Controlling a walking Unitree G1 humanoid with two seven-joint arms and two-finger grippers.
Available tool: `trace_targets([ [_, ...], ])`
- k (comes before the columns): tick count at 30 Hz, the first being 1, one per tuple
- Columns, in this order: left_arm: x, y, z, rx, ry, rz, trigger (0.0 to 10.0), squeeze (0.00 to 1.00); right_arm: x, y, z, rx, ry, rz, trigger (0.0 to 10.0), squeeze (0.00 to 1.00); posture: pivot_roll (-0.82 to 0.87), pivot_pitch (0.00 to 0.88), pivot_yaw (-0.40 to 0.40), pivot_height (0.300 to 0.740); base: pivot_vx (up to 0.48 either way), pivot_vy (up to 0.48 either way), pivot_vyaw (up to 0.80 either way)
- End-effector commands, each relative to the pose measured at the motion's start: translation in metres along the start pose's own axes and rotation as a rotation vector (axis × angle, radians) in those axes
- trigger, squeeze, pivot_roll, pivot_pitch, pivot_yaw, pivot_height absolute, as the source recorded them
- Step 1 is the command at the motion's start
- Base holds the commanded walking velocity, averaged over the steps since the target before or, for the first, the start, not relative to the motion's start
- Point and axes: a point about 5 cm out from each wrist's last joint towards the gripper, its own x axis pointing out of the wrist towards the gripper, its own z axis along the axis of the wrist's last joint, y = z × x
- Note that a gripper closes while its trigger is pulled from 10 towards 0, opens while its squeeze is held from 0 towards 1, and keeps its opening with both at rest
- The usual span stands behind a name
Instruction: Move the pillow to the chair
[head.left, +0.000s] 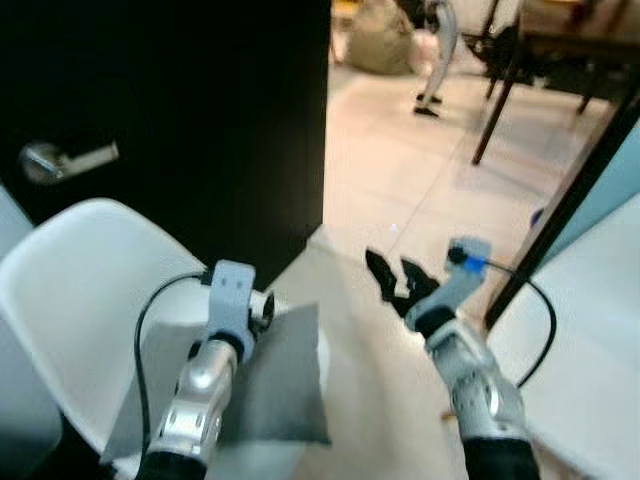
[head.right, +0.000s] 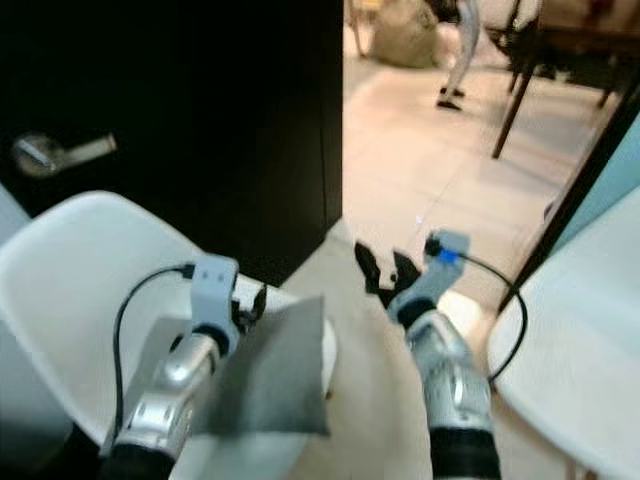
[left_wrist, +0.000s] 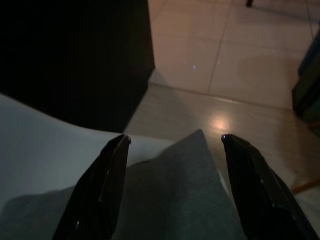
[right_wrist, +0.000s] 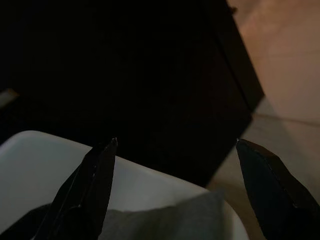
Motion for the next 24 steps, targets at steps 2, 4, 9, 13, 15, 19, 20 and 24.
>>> trace_targets([
  [2,-0.002,-0.006,-0.007,-0.009,0.024,-0.039,10.0,0.00,-0.004,-0.008,-0.005,-0.017,0.017,-0.045,10.0,0.00,-0.07,0.104,0.049,0.740,0.000,0.000,-0.68],
  [4,-0.002,-0.009,-0.010,-0.008,0.034,-0.057,10.0,0.00,-0.005,-0.012,-0.008,-0.032,0.029,-0.064,10.0,0.00,-0.07,0.106,0.050,0.740,0.000,0.000,-0.68],
  [9,-0.004,-0.010,-0.020,-0.002,0.057,-0.062,10.0,0.00,-0.011,-0.021,-0.022,-0.089,0.071,-0.103,10.0,0.00,-0.07,0.108,0.050,0.740,0.000,0.000,-0.69],
  [13,-0.013,-0.009,-0.032,-0.007,0.082,-0.065,10.0,0.00,-0.029,-0.031,-0.040,-0.113,0.076,-0.174,10.0,0.00,-0.08,0.115,0.056,0.740,0.000,0.000,-0.69],
  [15,-0.017,-0.009,-0.035,-0.011,0.089,-0.074,10.0,0.00,-0.035,-0.031,-0.045,-0.133,0.084,-0.199,10.0,0.00,-0.07,0.118,0.057,0.740,0.000,0.000,-0.70],
  [19,-0.020,-0.009,-0.035,-0.019,0.091,-0.094,10.0,0.00,-0.040,-0.031,-0.052,-0.158,0.101,-0.216,10.0,0.00,-0.07,0.121,0.062,0.740,0.000,0.000,-0.71],
  [20,-0.020,-0.009,-0.035,-0.019,0.091,-0.094,10.0,0.00,-0.040,-0.031,-0.052,-0.158,0.101,-0.216,10.0,0.00,-0.07,0.121,0.062,0.740,0.000,0.000,-0.71],
  [24,-0.026,-0.013,-0.036,-0.021,0.085,-0.121,10.0,0.00,-0.046,-0.032,-0.048,-0.205,0.080,-0.236,10.0,0.00,-0.07,0.126,0.065,0.740,0.000,0.000,-0.71],
])
